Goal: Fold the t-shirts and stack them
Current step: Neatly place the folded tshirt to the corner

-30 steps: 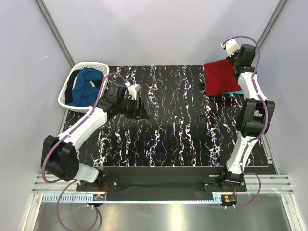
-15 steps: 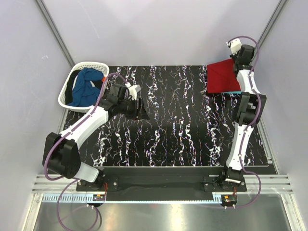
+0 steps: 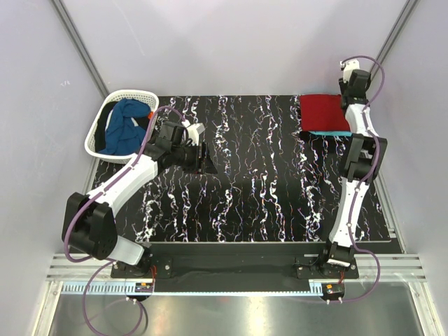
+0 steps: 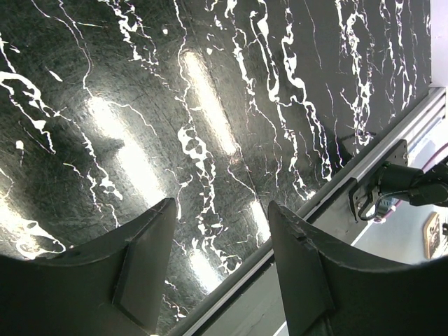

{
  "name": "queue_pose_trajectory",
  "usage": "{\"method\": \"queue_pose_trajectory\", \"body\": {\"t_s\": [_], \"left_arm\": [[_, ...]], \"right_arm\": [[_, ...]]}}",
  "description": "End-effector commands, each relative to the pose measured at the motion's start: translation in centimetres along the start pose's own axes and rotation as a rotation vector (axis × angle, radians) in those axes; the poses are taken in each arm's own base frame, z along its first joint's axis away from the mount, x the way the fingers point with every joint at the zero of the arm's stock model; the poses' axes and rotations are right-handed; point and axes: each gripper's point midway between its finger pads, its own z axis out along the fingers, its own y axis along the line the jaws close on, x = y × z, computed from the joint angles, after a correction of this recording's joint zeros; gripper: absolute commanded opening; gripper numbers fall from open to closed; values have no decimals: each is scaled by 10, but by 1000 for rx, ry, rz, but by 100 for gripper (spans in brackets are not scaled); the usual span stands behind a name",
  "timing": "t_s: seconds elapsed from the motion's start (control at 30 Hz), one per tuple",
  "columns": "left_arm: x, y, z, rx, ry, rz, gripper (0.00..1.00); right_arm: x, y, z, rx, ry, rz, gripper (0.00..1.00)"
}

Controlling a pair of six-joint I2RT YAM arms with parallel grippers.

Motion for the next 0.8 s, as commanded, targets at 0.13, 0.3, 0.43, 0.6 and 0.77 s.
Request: {"method": "queue_pose_trajectory", "body": {"t_s": [0.13, 0.3, 0.43, 0.6, 0.77], "left_arm": [[-14, -9, -11, 17, -68, 35, 61], [-13, -13, -11, 39, -65, 36, 61], [-12, -12, -10, 39, -62, 33, 61], [-12, -12, -10, 38, -62, 31, 61], [-14, -9, -9, 23, -67, 34, 61]], "right_arm": [[-57, 9, -101, -200, -28, 431, 8], [-38, 55, -124, -390, 59, 590, 0], [-12, 82, -123, -463, 145, 639, 0], [16, 93, -115, -439, 212, 651, 0], [42, 101, -111, -420, 272, 653, 0]]}}
